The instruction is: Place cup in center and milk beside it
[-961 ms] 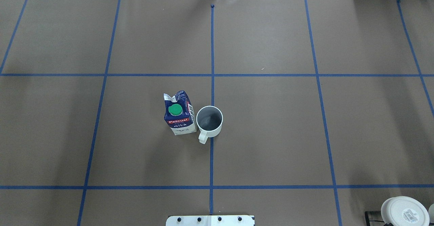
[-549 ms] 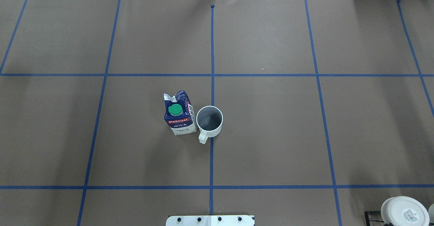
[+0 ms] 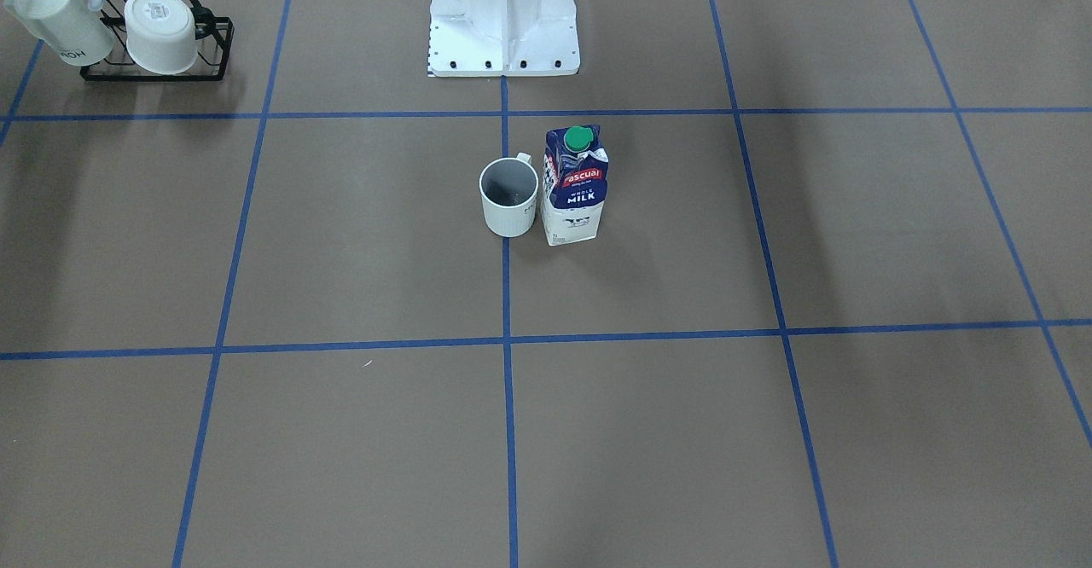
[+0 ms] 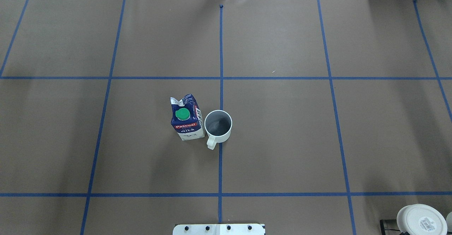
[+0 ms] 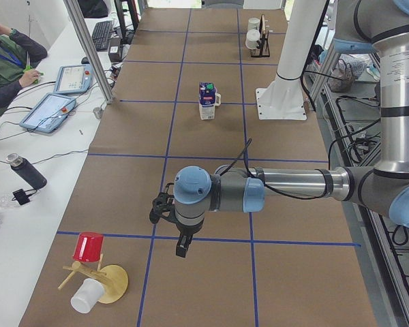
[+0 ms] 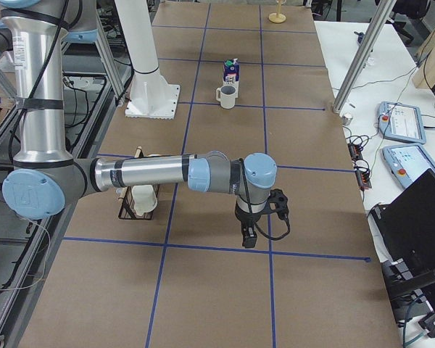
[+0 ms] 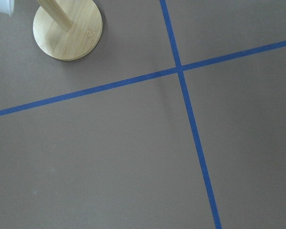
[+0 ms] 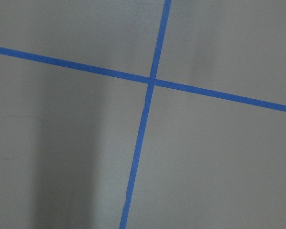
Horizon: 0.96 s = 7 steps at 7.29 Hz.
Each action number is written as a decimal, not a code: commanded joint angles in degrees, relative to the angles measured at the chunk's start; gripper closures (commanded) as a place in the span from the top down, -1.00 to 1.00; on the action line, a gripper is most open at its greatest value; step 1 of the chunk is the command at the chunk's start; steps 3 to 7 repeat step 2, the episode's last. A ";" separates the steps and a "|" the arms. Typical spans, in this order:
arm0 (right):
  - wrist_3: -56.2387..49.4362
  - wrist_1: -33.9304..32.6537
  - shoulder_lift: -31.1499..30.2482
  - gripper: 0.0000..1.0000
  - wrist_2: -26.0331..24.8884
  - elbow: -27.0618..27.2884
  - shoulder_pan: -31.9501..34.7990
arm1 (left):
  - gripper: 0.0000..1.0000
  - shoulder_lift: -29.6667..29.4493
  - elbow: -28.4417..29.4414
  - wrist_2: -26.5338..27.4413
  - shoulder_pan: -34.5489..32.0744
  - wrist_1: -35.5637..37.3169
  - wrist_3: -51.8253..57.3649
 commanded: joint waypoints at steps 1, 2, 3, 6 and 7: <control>0.00 0.00 0.00 1.00 0.00 -0.03 0.00 | 0.96 -0.01 -0.16 -0.04 0.15 -0.04 -0.13; 0.00 0.00 0.00 1.00 0.00 -0.03 0.00 | 0.96 -0.01 -0.07 -0.04 0.15 -0.04 -0.04; 0.00 0.00 0.00 1.00 0.00 -0.03 0.00 | 0.96 -0.01 -0.07 -0.04 0.15 -0.04 -0.04; 0.00 0.00 0.00 1.00 0.00 -0.03 0.00 | 0.96 -0.01 -0.07 -0.04 0.15 -0.04 -0.04; 0.00 0.00 0.00 1.00 0.00 -0.03 0.00 | 0.96 -0.01 -0.07 -0.04 0.15 -0.04 -0.04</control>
